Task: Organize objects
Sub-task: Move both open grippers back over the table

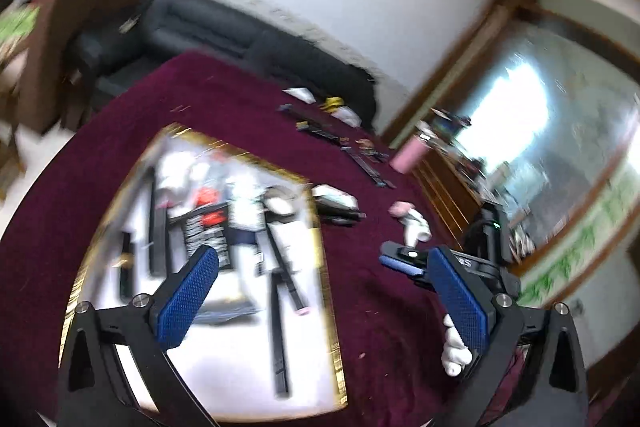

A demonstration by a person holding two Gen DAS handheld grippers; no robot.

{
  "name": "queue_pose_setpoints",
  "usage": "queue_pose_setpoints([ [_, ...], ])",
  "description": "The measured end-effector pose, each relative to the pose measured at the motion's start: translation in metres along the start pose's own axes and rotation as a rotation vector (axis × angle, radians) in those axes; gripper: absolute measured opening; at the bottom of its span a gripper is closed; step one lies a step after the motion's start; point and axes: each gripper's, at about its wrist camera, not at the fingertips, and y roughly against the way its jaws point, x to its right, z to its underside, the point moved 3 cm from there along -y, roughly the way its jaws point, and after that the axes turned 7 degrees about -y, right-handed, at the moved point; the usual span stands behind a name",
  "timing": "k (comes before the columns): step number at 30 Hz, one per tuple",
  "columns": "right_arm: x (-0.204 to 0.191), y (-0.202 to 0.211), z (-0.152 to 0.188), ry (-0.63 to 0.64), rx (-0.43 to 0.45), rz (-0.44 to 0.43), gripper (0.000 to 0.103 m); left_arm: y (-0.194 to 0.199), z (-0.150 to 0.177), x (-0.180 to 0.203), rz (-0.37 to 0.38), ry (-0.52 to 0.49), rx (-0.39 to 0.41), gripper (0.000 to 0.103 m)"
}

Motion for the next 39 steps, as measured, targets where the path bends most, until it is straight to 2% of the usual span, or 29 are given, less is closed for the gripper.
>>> queue_pose_setpoints([
  [3, 0.022, 0.015, -0.005, -0.042, 0.026, 0.005, 0.036, -0.03, 0.008, 0.027, 0.207, 0.034, -0.057, 0.102],
  [5, 0.032, 0.024, -0.01, -0.063, 0.041, 0.008, 0.036, -0.049, 0.013, 0.041, 0.267, 0.053, -0.123, 0.102],
  [6, 0.037, 0.029, -0.014, -0.07, 0.05, 0.016, 0.036, -0.062, 0.018, 0.051, 0.272, 0.038, -0.172, 0.102],
  [10, 0.05, 0.04, -0.03, -0.069, 0.065, 0.058, 0.036, -0.094, 0.035, 0.075, 0.253, -0.024, -0.274, 0.102],
  [16, 0.049, 0.024, -0.061, -0.044, 0.073, 0.085, 0.036, -0.137, 0.071, 0.085, 0.226, 0.0, -0.403, 0.101],
  [17, 0.046, 0.018, -0.065, -0.033, 0.072, 0.089, 0.036, -0.141, 0.075, 0.085, 0.215, -0.003, -0.416, 0.101],
  [19, 0.04, 0.001, -0.074, -0.001, 0.057, 0.105, 0.036, -0.139, 0.077, 0.09, 0.169, -0.071, -0.402, 0.101],
  [25, 0.015, -0.045, -0.115, 0.073, 0.046, 0.127, 0.037, -0.132, 0.084, 0.088, 0.154, -0.115, -0.399, 0.101],
  [29, -0.004, -0.085, -0.153, 0.158, 0.027, 0.26, 0.037, -0.13, 0.086, 0.086, 0.172, -0.117, -0.397, 0.101],
  [32, -0.012, -0.122, -0.167, 0.245, -0.02, 0.409, 0.036, -0.129, 0.085, 0.084, 0.185, -0.107, -0.395, 0.101],
  [34, -0.012, -0.146, -0.166, 0.315, -0.068, 0.501, 0.036, -0.132, 0.084, 0.083, 0.189, -0.1, -0.398, 0.101],
  [36, -0.007, -0.163, -0.156, 0.356, -0.141, 0.548, 0.037, -0.135, 0.083, 0.082, 0.19, -0.094, -0.401, 0.101],
  [37, -0.009, -0.162, -0.151, 0.403, -0.128, 0.567, 0.036, -0.134, 0.082, 0.081, 0.191, -0.092, -0.402, 0.101],
  [39, -0.009, -0.154, -0.136, 0.454, -0.182, 0.579, 0.037, -0.135, 0.079, 0.079, 0.193, -0.087, -0.399, 0.101],
])
